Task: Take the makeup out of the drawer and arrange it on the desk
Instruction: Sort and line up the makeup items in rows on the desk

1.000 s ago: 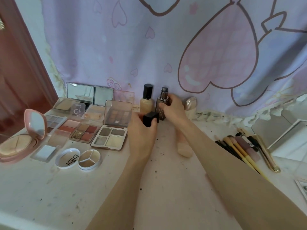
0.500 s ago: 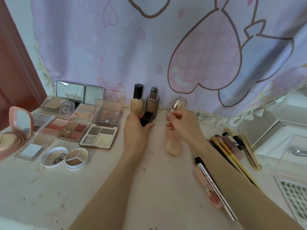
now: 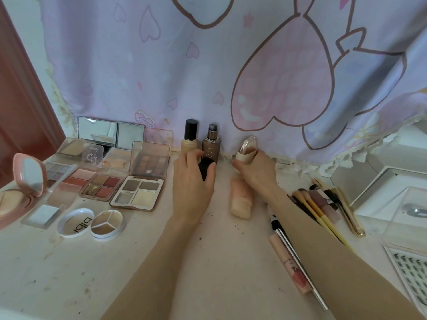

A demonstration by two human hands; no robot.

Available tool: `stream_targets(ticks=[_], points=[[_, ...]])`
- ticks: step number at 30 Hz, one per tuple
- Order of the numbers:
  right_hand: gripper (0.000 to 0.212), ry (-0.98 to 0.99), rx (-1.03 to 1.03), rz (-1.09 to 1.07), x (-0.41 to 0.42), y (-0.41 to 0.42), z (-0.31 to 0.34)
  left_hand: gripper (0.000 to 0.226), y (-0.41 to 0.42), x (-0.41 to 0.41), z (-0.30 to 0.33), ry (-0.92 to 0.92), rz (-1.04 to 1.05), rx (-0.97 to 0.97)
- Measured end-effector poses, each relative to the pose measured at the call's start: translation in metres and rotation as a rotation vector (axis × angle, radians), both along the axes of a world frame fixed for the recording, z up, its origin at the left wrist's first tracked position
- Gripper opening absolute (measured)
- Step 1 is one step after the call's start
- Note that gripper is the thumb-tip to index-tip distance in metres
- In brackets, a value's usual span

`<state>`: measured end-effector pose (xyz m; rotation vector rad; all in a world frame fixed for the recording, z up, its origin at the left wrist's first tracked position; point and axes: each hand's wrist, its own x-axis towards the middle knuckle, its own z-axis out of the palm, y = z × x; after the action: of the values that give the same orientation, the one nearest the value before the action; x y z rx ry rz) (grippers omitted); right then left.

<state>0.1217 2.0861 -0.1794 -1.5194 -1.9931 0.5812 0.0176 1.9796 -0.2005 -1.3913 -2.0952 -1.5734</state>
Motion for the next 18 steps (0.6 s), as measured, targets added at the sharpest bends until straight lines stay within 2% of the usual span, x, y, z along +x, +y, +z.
stream_targets(ticks=[3,7,11,12,15,18], points=[[0.053,0.109,0.008,0.031,0.003,-0.001,0.001,0.023,-0.001,0.001,0.002,-0.026,-0.089,0.012],[0.027,0.486,-0.052,0.067,0.02,-0.021,0.023,0.02,-0.002,0.002,0.006,-0.061,-0.166,0.052],[0.015,0.913,-0.419,0.253,0.046,-0.047,0.043,0.023,-0.006,0.008,0.014,-0.117,-0.335,0.129],[0.017,0.945,-0.489,0.284,0.052,-0.054,0.043,0.024,-0.007,0.01,0.016,-0.143,-0.382,0.147],[0.032,0.848,-0.546,0.363,0.065,-0.067,0.035,0.03,-0.011,0.015,0.02,-0.158,-0.482,0.136],[0.047,0.813,-0.61,0.433,0.074,-0.07,0.03,0.032,-0.016,0.021,0.024,-0.052,-0.593,0.112]])
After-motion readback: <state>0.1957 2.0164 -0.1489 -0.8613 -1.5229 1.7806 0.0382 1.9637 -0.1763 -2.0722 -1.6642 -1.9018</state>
